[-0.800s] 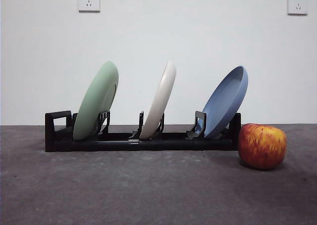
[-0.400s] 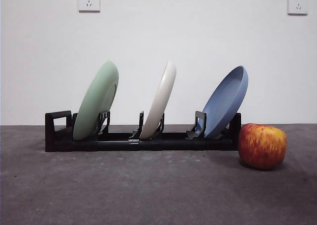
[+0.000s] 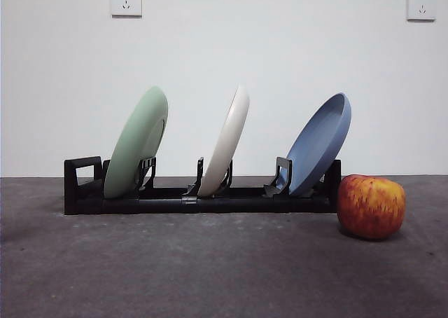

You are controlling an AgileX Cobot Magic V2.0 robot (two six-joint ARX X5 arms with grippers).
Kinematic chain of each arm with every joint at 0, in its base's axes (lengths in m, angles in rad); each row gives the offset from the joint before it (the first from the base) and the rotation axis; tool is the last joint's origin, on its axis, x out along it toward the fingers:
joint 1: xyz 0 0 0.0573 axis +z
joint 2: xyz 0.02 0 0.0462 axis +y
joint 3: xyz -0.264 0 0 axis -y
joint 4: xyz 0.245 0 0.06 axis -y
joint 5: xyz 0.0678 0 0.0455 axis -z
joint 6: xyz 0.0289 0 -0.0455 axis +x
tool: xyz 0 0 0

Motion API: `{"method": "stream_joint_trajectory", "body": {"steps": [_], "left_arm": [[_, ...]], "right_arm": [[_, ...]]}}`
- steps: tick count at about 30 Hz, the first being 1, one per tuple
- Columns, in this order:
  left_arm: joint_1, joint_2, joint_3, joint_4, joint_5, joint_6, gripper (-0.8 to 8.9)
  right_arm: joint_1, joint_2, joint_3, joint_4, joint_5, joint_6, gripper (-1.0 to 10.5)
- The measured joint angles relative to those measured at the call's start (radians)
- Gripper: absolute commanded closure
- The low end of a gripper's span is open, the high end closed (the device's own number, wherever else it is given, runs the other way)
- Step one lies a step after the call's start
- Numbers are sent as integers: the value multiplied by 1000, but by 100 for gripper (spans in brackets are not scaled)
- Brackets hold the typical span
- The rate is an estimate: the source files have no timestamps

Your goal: Take the green plate from the plate rack,put the plate on the table,take the apple from the table,put the apple in the plate

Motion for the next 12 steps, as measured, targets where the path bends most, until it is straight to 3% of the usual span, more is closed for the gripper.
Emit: {"method": "stream_joint_trajectory", "body": {"steps": [4, 12], "left_arm": [[0, 120, 141, -37, 58, 0, 819], [0, 433, 507, -188, 262, 14, 819]], "right_arm": [[0, 133, 170, -4, -92, -25, 950], [0, 445, 506, -42, -369, -32, 950]]}}
